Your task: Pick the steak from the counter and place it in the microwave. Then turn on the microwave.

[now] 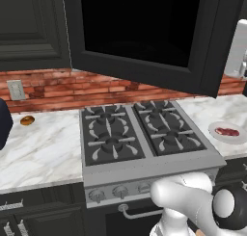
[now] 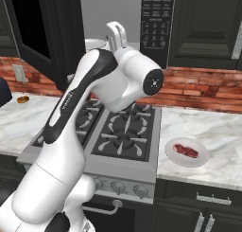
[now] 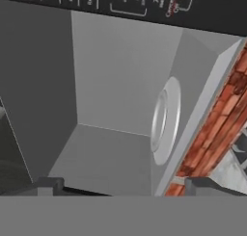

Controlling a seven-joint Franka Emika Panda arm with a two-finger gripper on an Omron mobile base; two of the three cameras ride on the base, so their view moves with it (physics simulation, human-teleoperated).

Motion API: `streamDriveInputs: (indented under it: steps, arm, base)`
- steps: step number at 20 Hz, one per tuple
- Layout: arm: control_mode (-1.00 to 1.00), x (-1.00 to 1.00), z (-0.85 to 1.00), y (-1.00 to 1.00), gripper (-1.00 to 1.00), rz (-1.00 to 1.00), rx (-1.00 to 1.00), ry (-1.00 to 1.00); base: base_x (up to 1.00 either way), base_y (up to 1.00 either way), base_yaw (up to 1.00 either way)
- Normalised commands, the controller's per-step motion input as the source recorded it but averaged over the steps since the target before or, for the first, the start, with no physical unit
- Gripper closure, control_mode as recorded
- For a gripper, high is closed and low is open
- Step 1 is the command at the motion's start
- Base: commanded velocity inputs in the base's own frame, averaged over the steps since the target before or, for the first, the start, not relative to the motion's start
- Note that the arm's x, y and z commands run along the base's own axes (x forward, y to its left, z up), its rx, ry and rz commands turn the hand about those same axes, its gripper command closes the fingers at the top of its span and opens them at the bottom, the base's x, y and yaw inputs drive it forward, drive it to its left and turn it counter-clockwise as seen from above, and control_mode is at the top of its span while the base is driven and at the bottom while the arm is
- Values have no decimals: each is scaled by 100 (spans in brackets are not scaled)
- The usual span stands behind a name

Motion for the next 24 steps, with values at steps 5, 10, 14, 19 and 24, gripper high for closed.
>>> streamDriveInputs:
  steps: [5, 10, 14, 19, 24]
  arm:
    - [-100, 23, -2, 2, -100, 5, 0, 1]
    - [-100, 19, -1, 0, -100, 8, 1, 2]
    - [-100, 14, -3, 6, -100, 5, 0, 0]
    - [-100, 5, -3, 6, -100, 7, 0, 0]
    - [-100, 0, -4, 11, -100, 6, 0, 0]
  base:
    - [0, 0, 0]
    - [0, 0, 0]
    - [0, 0, 0]
    - [0, 0, 0]
    - [0, 0, 0]
